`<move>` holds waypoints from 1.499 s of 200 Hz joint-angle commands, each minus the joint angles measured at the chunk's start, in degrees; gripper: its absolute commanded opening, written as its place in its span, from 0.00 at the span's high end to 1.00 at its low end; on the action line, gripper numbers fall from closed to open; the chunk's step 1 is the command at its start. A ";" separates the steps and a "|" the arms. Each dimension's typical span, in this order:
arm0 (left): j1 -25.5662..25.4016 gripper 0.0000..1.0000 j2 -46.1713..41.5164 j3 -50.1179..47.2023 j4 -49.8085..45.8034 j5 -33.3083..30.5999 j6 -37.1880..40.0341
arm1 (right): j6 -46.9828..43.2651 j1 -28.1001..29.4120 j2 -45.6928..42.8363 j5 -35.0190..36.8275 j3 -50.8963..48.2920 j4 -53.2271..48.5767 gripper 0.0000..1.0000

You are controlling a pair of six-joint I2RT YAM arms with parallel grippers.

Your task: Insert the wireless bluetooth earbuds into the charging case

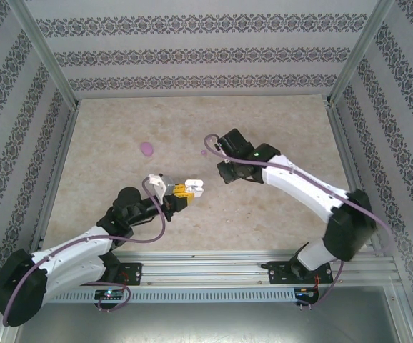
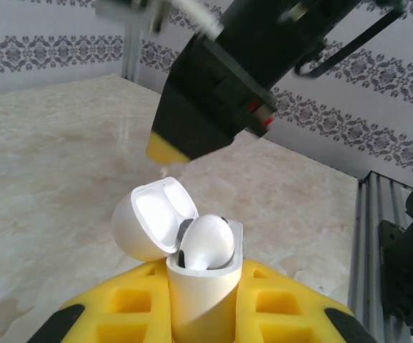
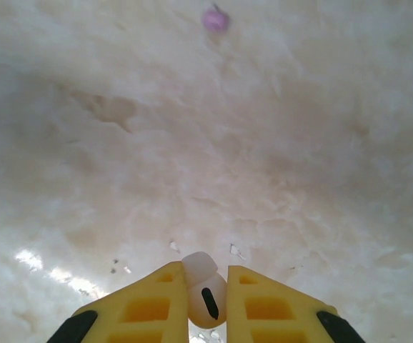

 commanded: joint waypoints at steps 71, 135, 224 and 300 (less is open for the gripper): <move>-0.54 1.00 3.58 8.73 -2.71 7.95 -2.57 | -10.23 12.94 -18.77 8.77 -3.43 1.90 0.90; -0.47 1.00 3.13 8.73 -1.88 11.10 -6.30 | -17.69 19.55 -20.10 10.64 -1.05 3.43 0.90; -0.47 1.00 3.39 8.07 3.26 13.99 -10.72 | -20.71 20.46 -16.45 8.02 0.07 2.06 0.90; -0.47 1.00 2.08 7.73 4.38 13.63 -12.07 | -21.55 21.30 -17.61 5.52 -1.42 2.80 0.90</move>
